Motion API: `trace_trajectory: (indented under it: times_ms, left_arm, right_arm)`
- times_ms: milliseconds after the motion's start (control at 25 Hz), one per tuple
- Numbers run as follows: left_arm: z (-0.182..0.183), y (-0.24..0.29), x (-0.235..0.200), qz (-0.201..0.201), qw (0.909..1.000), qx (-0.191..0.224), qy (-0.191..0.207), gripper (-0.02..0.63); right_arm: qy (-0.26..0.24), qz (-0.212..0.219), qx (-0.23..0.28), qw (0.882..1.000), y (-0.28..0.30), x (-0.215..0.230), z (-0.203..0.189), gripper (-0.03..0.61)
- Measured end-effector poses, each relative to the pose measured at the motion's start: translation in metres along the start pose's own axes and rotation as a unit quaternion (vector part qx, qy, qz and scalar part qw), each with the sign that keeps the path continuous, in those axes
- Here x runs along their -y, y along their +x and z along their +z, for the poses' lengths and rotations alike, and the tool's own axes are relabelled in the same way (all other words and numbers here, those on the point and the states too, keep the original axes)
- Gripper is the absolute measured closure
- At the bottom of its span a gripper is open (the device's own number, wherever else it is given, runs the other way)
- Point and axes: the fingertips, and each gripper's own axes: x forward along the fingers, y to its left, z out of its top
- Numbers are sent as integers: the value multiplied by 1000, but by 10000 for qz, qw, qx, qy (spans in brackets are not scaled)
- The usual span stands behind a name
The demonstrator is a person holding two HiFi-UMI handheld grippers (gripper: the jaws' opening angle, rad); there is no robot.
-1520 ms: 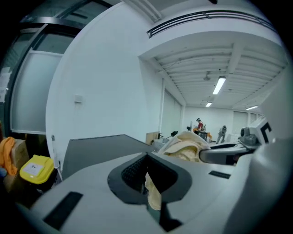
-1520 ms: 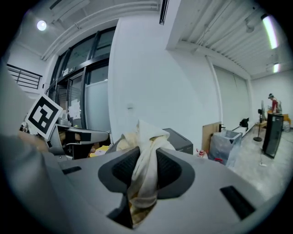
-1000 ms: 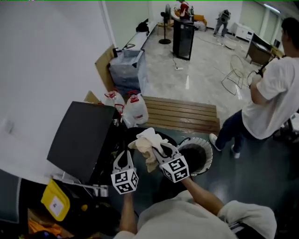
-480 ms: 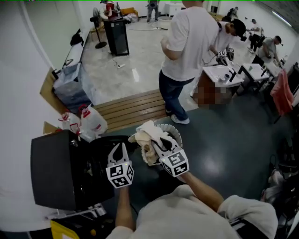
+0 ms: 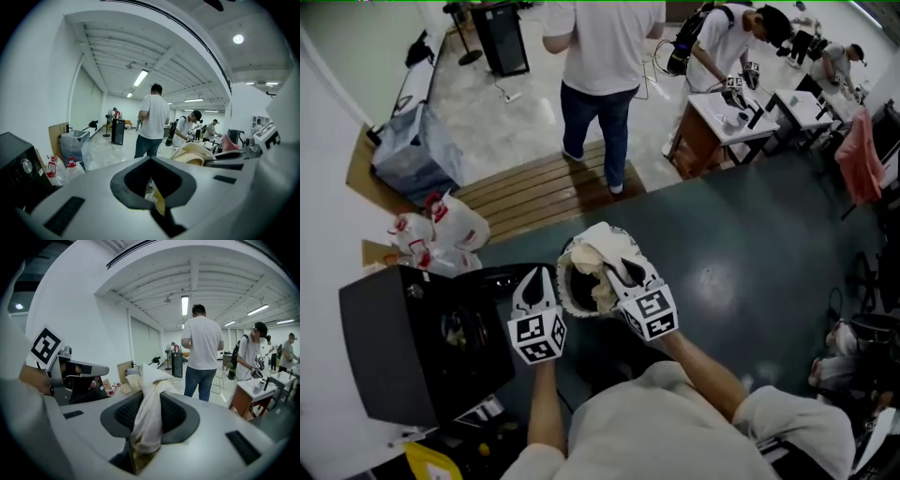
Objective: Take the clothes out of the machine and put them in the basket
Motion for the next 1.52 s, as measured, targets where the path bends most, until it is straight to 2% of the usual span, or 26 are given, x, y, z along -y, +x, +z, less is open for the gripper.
trace_trajectory:
  times_ms: [280,600,680,760,880,1080,1280,1400,1520]
  left_arm:
    - [-52,44,-21,358,9982,-419,-228,595]
    - [-88,79,-25,690,9935,-806,-418,595]
    - [-91,85,-30,776,9922,-855,-462,595]
    - [-94,89,-36,861,9911,-894,-480,595]
    - [-95,93,-41,945,9901,-920,-483,595]
    - [-92,91,-44,1122,9884,-889,-514,595]
    - [-92,72,-58,1499,9827,-862,-671,595]
    - [-99,40,-78,1863,9757,-751,-879,595]
    - [-114,-2,-108,2307,9641,-592,-1173,595]
  right_arm:
    - [250,213,-616,9976,66,31,-69,460]
    - [409,379,-1365,9891,130,68,-147,449]
    - [288,349,-1464,9882,146,75,-161,395]
    - [104,303,-1356,9902,155,77,-160,262]
    - [29,327,-1298,9910,156,76,-157,256]
    - [-93,449,-1414,9889,151,76,-158,343]
    - [-191,741,-1476,9861,156,67,-146,428]
    - [-369,1159,-1479,9815,164,33,-139,472]
    - [-553,1769,-1500,9711,173,-24,-135,505]
